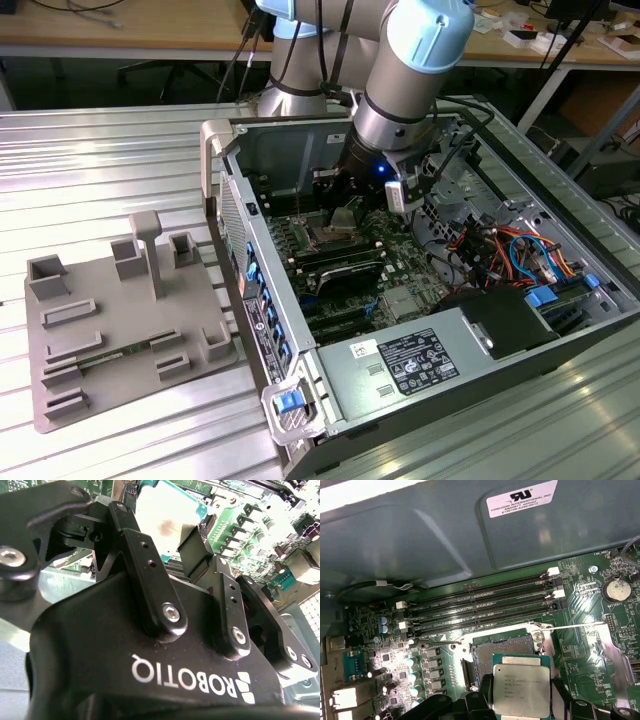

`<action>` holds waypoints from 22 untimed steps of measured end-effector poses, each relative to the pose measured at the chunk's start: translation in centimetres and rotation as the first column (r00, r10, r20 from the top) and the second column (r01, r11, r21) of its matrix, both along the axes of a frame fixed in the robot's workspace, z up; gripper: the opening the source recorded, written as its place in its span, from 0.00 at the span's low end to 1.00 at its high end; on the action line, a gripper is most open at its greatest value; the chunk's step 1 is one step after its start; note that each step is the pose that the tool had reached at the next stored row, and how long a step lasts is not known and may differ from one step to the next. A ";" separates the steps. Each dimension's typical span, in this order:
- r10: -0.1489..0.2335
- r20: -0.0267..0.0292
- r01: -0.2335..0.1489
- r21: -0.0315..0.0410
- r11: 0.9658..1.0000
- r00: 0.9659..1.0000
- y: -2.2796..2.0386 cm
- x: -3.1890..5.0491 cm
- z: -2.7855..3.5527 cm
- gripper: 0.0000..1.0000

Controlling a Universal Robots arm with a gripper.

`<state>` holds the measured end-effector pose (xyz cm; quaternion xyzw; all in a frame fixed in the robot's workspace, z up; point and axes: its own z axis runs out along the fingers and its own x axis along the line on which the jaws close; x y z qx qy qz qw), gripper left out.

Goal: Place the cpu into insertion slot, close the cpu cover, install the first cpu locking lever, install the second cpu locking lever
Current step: 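Place the cpu into insertion slot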

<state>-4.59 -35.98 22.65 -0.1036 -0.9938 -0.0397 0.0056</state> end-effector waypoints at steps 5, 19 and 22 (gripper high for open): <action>-0.003 0.000 0.003 0.000 1.000 1.000 0.00 0.00 -0.03 0.55; -0.015 0.000 0.015 0.000 1.000 1.000 0.00 0.00 -0.16 0.55; -0.017 0.000 0.017 0.000 1.000 1.000 0.00 0.00 -0.18 0.55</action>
